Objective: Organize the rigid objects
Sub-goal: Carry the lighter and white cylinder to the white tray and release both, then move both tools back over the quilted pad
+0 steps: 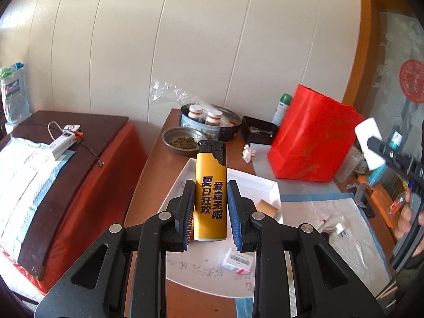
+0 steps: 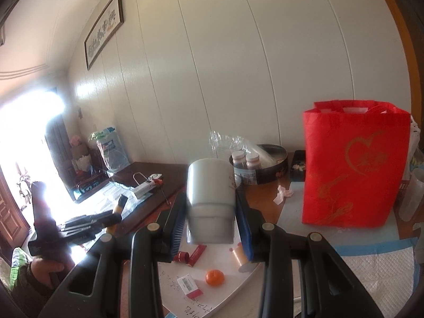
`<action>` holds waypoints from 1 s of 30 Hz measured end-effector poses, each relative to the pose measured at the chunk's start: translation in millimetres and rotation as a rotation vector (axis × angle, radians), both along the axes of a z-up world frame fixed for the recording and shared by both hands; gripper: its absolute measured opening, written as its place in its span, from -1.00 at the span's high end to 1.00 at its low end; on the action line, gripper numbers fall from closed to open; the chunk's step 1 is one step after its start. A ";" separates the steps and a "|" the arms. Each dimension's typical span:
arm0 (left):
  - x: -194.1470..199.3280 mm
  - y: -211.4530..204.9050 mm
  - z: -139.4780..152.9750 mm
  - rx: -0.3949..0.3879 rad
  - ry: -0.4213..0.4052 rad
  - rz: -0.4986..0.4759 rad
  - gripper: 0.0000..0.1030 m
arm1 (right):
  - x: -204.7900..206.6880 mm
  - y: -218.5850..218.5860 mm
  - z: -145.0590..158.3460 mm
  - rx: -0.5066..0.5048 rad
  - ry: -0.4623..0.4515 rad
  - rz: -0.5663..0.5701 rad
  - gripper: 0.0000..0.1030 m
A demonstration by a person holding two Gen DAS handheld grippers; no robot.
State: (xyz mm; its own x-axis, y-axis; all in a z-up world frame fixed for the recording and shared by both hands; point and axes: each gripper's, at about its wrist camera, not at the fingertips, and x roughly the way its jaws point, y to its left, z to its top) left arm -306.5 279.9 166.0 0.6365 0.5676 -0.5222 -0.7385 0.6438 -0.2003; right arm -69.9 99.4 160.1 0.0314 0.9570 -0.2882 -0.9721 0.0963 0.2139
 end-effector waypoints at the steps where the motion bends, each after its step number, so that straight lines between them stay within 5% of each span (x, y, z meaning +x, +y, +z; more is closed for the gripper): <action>1: 0.7 4.9 -2.5 -0.007 0.002 0.003 0.54 | -1.6 6.4 -3.8 -0.016 -0.002 0.003 0.30; 21: 95.3 67.3 -120.8 -0.198 0.274 -0.020 0.50 | -10.2 119.5 -153.5 -0.438 0.084 0.051 0.29; 22: 94.7 67.5 -121.5 -0.195 0.270 -0.012 0.20 | -11.4 123.8 -157.5 -0.446 0.083 0.059 0.29; 23: 92.5 68.1 -120.9 -0.192 0.263 0.000 -0.48 | -12.2 126.1 -158.1 -0.447 0.078 0.055 0.28; 24: 89.6 69.3 -119.9 -0.189 0.252 0.015 -0.76 | -13.3 126.0 -157.7 -0.444 0.068 0.048 0.22; 25: 82.7 70.6 -116.2 -0.179 0.228 0.043 -1.00 | -14.0 123.6 -156.3 -0.434 0.055 0.041 -0.06; 26: 77.5 71.5 -113.4 -0.173 0.214 0.064 -1.00 | -14.0 122.3 -154.9 -0.429 0.049 0.032 -0.35; 28: 66.1 74.2 -106.9 -0.174 0.201 0.110 -1.00 | -10.1 114.3 -151.1 -0.404 0.049 0.008 -0.57; 30: 57.2 73.6 -100.5 -0.168 0.180 0.131 -1.00 | -7.0 106.4 -146.3 -0.384 0.047 -0.012 -0.58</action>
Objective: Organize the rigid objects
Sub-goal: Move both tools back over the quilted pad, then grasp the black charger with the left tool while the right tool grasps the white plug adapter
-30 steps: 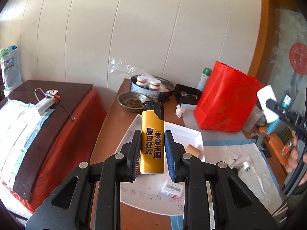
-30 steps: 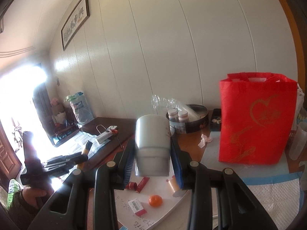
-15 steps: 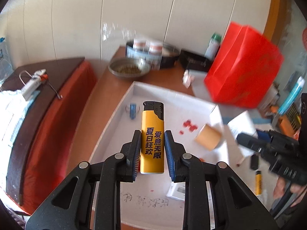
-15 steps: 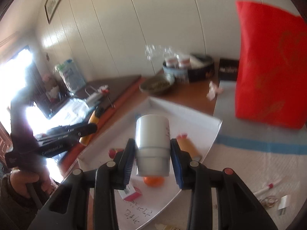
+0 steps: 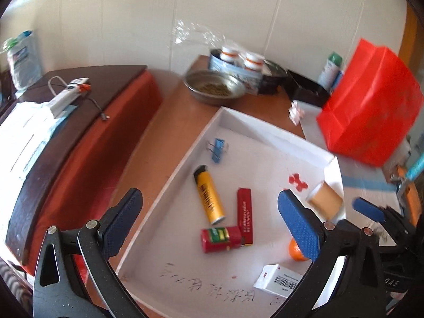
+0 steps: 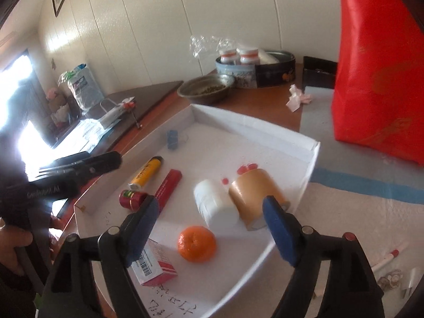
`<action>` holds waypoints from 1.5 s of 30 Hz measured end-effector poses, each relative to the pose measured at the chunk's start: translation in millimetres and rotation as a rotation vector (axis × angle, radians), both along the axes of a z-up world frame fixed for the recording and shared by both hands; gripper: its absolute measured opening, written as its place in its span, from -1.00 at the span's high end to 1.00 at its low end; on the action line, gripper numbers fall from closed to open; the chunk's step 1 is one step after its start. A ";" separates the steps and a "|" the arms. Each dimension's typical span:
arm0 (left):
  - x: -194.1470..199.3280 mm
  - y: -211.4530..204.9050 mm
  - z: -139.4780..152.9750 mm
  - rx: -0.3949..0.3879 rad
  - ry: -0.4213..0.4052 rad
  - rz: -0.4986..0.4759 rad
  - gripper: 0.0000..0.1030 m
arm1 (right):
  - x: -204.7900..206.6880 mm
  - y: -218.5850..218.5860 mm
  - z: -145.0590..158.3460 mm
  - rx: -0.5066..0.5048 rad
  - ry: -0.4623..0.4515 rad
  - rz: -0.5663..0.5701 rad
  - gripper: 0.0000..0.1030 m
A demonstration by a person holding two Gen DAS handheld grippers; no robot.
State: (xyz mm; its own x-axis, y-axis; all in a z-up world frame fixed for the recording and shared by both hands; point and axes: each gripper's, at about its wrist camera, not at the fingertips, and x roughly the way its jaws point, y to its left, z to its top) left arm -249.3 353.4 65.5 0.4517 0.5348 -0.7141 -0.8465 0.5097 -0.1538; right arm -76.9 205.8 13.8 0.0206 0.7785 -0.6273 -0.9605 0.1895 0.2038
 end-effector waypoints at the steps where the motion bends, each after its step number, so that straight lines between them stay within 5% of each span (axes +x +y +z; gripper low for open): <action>1: -5.5 -2.5 5.2 0.013 -0.008 0.009 -1.00 | 1.5 -1.5 1.1 0.005 -0.005 -0.011 -0.62; 7: -12.8 -26.1 32.8 0.089 -0.017 -0.004 -1.00 | 15.2 -39.4 19.6 0.086 -0.024 -0.087 -1.00; 21: 6.8 -99.3 62.5 0.155 -0.030 -0.132 -1.00 | 54.3 -123.7 70.7 0.326 0.007 -0.284 -1.00; 27: 59.4 -139.5 41.3 0.093 -0.024 -0.336 -1.00 | 99.1 -168.6 64.8 0.346 0.040 -0.399 -1.00; 34: 133.0 -181.6 10.3 0.008 0.022 -0.527 -1.00 | 141.2 -208.7 39.8 0.222 -0.007 -0.515 -1.00; 39: 180.0 -199.5 -21.4 -0.082 0.091 -0.581 -0.99 | 178.6 -231.8 5.0 0.114 0.042 -0.583 -1.00; 42: 203.3 -214.1 -36.4 -0.096 0.135 -0.622 -0.70 | 190.7 -231.0 -19.8 0.023 0.032 -0.544 -0.92; 45: 217.9 -220.2 -48.6 -0.119 0.162 -0.640 -0.44 | 194.1 -224.3 -34.9 -0.021 0.049 -0.476 -0.53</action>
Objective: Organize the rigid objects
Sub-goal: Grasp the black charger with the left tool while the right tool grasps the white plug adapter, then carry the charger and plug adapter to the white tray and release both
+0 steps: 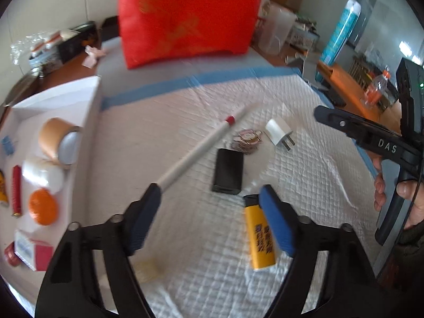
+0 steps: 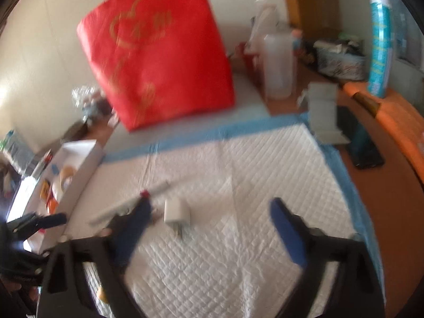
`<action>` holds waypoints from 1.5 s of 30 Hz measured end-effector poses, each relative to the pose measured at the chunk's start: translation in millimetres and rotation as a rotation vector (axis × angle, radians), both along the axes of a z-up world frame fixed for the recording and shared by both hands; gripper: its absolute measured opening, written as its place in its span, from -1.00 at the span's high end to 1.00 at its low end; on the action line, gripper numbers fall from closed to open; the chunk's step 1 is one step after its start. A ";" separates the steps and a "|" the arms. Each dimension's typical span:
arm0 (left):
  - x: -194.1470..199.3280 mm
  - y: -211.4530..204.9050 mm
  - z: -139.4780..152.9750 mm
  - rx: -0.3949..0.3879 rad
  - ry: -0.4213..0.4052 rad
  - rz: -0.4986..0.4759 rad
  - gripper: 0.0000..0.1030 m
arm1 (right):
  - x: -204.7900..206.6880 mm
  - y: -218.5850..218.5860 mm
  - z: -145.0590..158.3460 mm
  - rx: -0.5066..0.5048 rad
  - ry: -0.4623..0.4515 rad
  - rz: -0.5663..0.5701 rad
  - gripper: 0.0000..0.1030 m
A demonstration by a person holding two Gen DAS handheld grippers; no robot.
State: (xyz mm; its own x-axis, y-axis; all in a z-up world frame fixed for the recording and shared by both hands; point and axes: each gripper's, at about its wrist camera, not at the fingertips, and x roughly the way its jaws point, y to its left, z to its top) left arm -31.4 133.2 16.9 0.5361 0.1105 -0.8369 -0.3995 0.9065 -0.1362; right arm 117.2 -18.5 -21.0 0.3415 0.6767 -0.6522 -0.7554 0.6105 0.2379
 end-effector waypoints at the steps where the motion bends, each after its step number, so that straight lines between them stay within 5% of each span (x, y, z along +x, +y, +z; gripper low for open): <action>1: 4.3 -1.1 -2.4 -0.002 0.009 -0.002 -0.43 | 0.5 2.8 -3.4 -0.006 0.007 0.019 -0.51; 12: 40.1 -6.0 -20.7 0.011 0.075 -0.025 0.05 | -7.8 52.1 -27.8 -0.077 -0.003 0.172 -0.16; 14: 44.1 -7.3 -24.4 0.020 0.091 -0.031 0.15 | -7.9 57.4 -33.3 -0.101 -0.007 0.175 0.09; 18: 47.3 -11.7 -27.7 0.078 0.102 -0.042 0.31 | -7.9 61.2 -39.2 -0.119 -0.022 0.173 0.28; 19: 47.2 -12.0 -27.9 0.088 0.101 -0.040 0.43 | -7.6 60.8 -39.1 -0.115 -0.019 0.178 0.51; 24: 38.3 -8.8 -17.2 0.090 0.054 -0.004 0.43 | -3.7 50.8 -33.7 -0.076 0.014 0.167 0.52; 34: 6.9 -10.1 51.9 0.168 -0.111 0.073 0.43 | -19.5 6.4 31.7 0.113 -0.055 0.121 0.52; 45: -70.6 14.8 141.8 0.293 -0.279 0.254 0.43 | -38.3 -42.3 144.5 0.414 -0.170 0.084 0.52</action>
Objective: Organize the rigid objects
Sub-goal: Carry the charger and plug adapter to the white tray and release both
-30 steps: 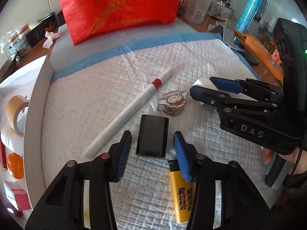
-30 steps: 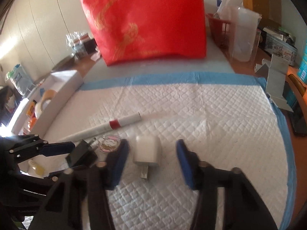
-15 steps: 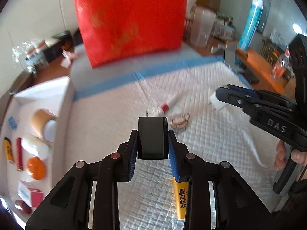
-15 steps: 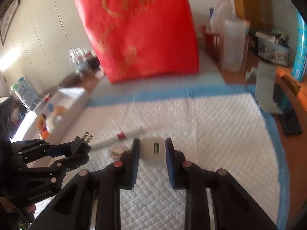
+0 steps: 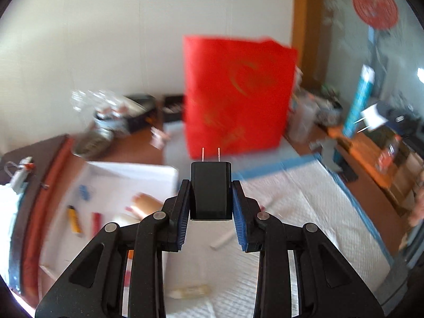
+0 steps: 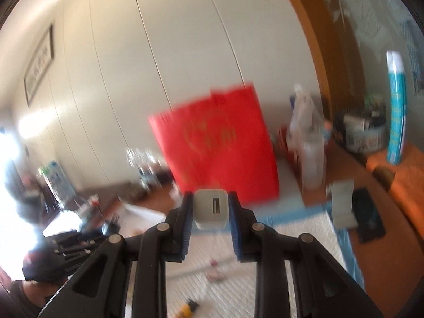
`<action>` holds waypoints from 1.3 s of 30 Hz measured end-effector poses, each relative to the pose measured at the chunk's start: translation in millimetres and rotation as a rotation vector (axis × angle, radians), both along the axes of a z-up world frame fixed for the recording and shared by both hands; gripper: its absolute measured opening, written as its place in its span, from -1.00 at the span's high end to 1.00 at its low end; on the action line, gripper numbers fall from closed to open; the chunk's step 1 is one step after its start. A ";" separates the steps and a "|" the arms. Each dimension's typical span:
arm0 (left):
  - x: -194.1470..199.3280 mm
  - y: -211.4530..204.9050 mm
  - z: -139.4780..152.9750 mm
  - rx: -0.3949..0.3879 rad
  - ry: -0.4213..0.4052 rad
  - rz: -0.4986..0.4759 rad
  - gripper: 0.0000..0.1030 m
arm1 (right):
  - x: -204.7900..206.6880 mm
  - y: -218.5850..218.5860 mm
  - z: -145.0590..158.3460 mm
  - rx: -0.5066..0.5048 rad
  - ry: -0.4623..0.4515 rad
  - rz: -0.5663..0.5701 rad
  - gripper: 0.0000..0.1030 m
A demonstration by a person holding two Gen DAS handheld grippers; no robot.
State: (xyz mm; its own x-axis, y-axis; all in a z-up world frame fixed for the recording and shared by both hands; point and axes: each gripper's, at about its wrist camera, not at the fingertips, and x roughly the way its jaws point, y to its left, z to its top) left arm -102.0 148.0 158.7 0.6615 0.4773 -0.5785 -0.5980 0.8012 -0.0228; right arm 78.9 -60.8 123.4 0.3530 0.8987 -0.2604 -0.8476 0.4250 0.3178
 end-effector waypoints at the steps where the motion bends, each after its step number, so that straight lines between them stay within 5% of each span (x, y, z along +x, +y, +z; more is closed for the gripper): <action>1: -11.4 4.6 8.8 0.018 -0.015 0.031 0.43 | -3.2 -6.2 14.6 0.040 -0.017 -0.001 0.52; 7: -57.2 21.9 29.4 0.059 -0.069 0.130 0.43 | -27.4 -12.2 57.3 0.171 -0.092 0.027 0.52; 16: -103.1 37.5 31.5 0.061 -0.088 0.195 0.43 | -58.2 41.9 41.7 0.124 -0.051 0.139 0.52; 39: -175.6 75.2 32.8 0.048 -0.106 0.288 0.43 | -113.9 97.4 38.3 0.083 -0.040 0.257 0.52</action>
